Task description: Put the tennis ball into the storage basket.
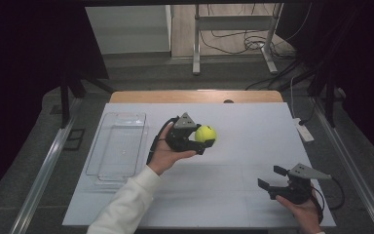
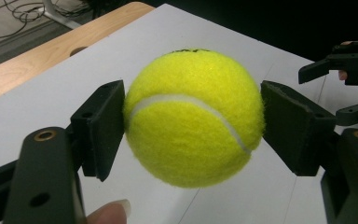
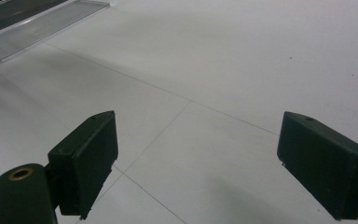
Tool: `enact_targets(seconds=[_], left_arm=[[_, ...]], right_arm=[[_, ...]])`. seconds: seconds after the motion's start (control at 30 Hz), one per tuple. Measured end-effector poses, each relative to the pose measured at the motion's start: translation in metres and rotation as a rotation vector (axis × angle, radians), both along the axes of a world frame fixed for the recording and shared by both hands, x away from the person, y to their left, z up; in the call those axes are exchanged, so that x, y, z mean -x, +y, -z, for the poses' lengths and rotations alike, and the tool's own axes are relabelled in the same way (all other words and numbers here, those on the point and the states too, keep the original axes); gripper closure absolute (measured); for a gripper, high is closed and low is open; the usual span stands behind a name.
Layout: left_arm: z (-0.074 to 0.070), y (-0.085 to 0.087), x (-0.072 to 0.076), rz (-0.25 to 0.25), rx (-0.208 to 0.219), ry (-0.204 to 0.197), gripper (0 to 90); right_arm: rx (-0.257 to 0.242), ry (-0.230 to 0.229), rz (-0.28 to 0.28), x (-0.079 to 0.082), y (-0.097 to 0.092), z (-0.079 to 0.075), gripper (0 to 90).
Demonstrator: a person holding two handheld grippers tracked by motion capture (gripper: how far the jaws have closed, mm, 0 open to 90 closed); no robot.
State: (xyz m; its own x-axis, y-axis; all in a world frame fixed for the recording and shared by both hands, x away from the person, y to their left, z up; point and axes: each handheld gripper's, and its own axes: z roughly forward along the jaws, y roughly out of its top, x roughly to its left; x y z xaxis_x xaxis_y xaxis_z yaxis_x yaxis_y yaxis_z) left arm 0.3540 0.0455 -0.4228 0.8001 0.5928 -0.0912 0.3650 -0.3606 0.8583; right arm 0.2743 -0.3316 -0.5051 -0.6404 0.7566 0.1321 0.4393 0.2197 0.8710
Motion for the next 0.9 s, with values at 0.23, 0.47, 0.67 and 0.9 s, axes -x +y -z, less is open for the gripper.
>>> enact_targets(seconds=[0.23,0.47,0.67,0.9], left_arm=[[-0.002,0.003,0.0,-0.007,0.003,-0.004,26.2],[-0.005,0.008,0.0,-0.016,0.005,-0.008,26.2],[-0.007,0.012,0.0,-0.023,0.004,-0.013,26.3],[-0.011,0.019,0.0,-0.036,0.009,-0.02,26.2]], right_arm=[[0.002,0.002,0.0,0.0,0.0,0.0,12.2],[0.002,0.001,-0.001,0.0,0.0,0.0,12.2],[0.002,0.0,-0.001,0.0,0.0,0.0,12.2],[0.002,-0.001,-0.001,0.0,0.0,0.0,12.2]])
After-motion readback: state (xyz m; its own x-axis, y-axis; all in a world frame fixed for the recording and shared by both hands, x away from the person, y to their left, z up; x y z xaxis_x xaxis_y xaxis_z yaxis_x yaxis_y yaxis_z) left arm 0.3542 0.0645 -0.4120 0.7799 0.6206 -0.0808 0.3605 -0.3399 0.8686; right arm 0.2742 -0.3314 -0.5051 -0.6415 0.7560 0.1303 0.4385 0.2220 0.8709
